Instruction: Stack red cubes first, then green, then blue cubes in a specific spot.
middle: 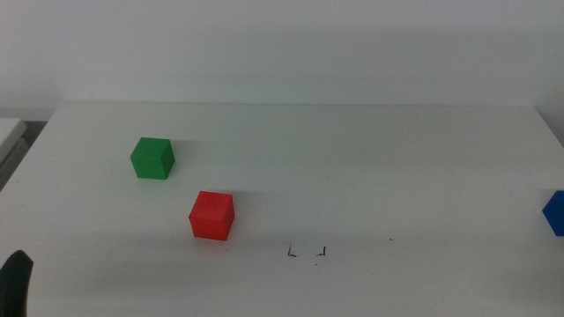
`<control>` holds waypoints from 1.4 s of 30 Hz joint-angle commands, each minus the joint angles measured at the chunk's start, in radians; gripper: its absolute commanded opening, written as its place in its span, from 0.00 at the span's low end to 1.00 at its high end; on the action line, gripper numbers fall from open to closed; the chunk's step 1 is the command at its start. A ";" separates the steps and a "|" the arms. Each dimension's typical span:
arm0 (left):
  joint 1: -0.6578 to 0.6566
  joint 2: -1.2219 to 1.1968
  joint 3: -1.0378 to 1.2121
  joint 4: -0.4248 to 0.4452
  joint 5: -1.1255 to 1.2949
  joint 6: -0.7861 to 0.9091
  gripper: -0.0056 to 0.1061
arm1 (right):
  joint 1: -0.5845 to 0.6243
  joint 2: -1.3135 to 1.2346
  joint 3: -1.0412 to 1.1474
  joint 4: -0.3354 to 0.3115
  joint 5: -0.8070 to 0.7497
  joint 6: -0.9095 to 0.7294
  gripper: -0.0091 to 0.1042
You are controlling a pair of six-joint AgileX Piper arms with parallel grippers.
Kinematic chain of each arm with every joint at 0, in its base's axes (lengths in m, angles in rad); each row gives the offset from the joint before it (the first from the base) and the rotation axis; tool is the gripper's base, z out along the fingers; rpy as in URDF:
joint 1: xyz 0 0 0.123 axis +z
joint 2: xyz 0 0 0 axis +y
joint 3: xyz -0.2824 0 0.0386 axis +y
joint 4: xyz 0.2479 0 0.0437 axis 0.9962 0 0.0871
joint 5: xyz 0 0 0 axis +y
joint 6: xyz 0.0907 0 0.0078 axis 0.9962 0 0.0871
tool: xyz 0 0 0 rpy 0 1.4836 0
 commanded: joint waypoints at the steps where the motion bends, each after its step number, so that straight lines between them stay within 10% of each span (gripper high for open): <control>1: 0.002 -0.004 0.001 -0.002 -0.014 -0.001 0.89 | -0.007 -0.004 0.004 -0.005 -0.009 -0.006 0.90; 17: 0.002 0.147 -0.149 -0.014 0.063 -0.001 0.89 | -0.007 -0.004 0.004 -0.005 -0.009 -0.006 0.90; 28: -0.064 1.005 -0.934 -0.121 0.834 0.101 0.89 | -0.007 -0.004 0.004 -0.005 -0.009 -0.006 0.90; 38: -0.411 1.601 -1.368 0.114 0.933 -0.157 0.89 | -0.007 -0.004 0.004 -0.005 -0.009 -0.006 0.90; 42: -0.420 1.731 -1.428 0.069 0.889 -0.158 0.89 | -0.007 -0.004 0.004 -0.005 -0.009 -0.006 0.90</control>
